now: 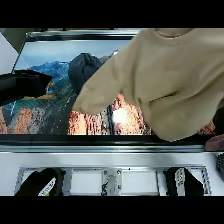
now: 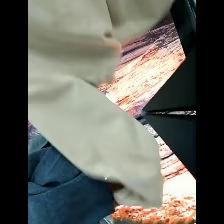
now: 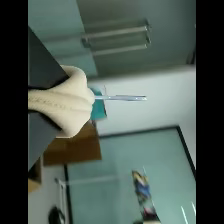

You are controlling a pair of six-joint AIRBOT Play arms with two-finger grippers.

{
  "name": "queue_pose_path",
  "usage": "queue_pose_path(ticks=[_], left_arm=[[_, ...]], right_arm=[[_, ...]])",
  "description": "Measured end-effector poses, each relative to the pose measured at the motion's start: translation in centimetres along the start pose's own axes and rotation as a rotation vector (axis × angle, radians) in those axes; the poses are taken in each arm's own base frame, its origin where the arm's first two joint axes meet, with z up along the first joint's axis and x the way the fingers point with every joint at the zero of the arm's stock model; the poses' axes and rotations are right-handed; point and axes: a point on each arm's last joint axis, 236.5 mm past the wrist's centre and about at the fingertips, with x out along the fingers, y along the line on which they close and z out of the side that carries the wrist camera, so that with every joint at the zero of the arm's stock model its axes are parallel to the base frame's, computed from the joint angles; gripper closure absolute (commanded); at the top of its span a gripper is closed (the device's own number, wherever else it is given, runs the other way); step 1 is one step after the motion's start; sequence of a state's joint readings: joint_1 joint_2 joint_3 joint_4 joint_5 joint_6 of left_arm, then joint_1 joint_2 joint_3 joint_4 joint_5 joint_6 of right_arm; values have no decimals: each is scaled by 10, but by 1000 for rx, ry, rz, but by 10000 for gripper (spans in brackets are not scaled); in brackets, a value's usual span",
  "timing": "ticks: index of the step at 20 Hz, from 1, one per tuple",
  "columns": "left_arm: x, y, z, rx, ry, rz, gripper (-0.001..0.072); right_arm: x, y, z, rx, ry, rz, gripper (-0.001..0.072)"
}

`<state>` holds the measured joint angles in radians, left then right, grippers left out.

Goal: Fold the clothes and pants, and hang the long-sleeved shirts on hangers.

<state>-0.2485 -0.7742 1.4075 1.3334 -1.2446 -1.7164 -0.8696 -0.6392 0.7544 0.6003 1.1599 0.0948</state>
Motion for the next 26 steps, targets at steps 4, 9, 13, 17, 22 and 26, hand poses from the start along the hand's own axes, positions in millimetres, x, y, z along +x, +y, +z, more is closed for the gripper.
queue_pose_path(ticks=[4, 9, 13, 17, 22, 26], left_arm=[[22, 7, -6, -17, 39, 10, 684], [50, 4, -7, -33, 108, -12, 684], [67, -8, -16, -20, 170, -59, 684], [81, -24, -27, 6, 219, -97, 684], [93, -34, -37, 22, 261, -118, 684], [96, -35, -39, 24, 272, -122, 684]], right_arm=[[-17, -16, 55, -134, -156, -139, 685], [-27, -16, 90, -200, -268, -186, 685], [-28, -16, 114, -268, -324, -227, 686], [-27, -16, 139, -361, -362, -291, 685], [-20, -22, 174, -521, -380, -397, 686], [-10, -36, 204, -605, -389, -465, 685]])
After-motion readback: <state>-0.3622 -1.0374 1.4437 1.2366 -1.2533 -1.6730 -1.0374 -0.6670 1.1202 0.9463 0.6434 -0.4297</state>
